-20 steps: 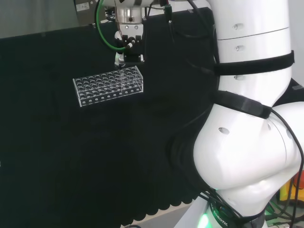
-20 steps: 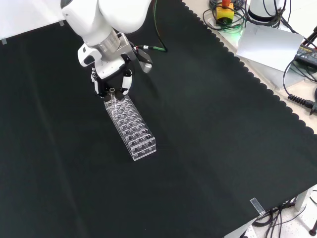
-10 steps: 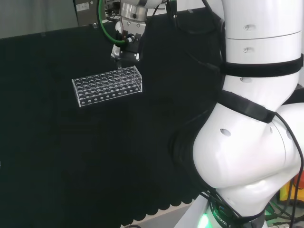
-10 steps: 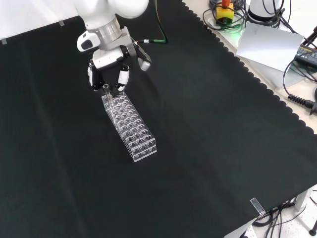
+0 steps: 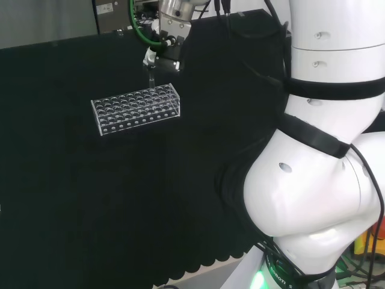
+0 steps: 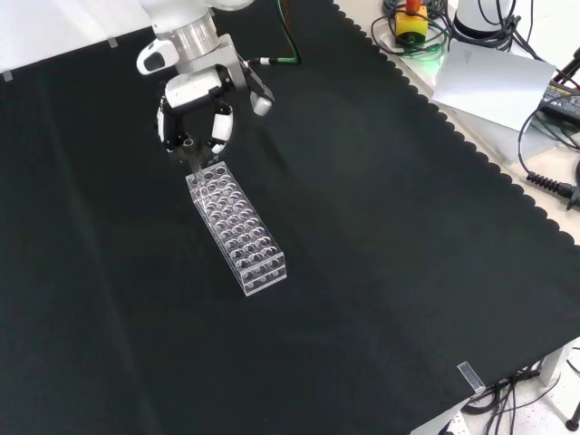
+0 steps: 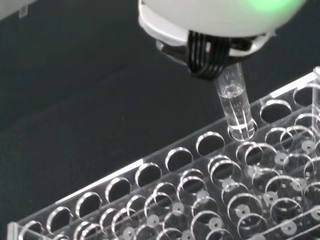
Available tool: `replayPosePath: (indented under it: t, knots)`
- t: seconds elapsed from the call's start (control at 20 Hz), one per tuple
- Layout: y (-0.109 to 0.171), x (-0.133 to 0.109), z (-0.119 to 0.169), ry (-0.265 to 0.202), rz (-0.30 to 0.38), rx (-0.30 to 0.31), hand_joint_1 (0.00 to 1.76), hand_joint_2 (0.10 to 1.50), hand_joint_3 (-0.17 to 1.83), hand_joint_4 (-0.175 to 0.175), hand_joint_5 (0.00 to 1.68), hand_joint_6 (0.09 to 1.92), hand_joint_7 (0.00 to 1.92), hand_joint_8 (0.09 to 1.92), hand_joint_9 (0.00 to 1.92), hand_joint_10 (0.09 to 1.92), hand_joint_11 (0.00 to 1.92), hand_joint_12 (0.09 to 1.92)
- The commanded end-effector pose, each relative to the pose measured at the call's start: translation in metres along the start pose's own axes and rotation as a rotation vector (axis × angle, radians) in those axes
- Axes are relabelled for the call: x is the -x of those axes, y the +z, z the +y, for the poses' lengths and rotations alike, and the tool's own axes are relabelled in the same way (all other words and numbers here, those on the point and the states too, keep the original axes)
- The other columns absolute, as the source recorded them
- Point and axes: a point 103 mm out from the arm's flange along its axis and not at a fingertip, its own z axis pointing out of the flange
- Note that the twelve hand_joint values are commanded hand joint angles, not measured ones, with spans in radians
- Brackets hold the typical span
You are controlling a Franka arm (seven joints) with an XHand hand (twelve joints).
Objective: Pick up the test tube.
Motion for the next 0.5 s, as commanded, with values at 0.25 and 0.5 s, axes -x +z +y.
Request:
replayPosePath:
  t: [0.25,0.5]
  knots:
    - [-0.046,-0.006,-0.004,-0.015,0.081,0.038,1.43,0.60,0.68,-0.175,1.30,0.59,1.41,0.59,1.28,0.60,0.85,1.24]
    - [-0.074,-0.011,-0.008,-0.031,0.099,0.068,1.43,0.60,0.69,-0.175,1.30,0.58,1.41,0.58,1.28,0.60,0.85,1.24]
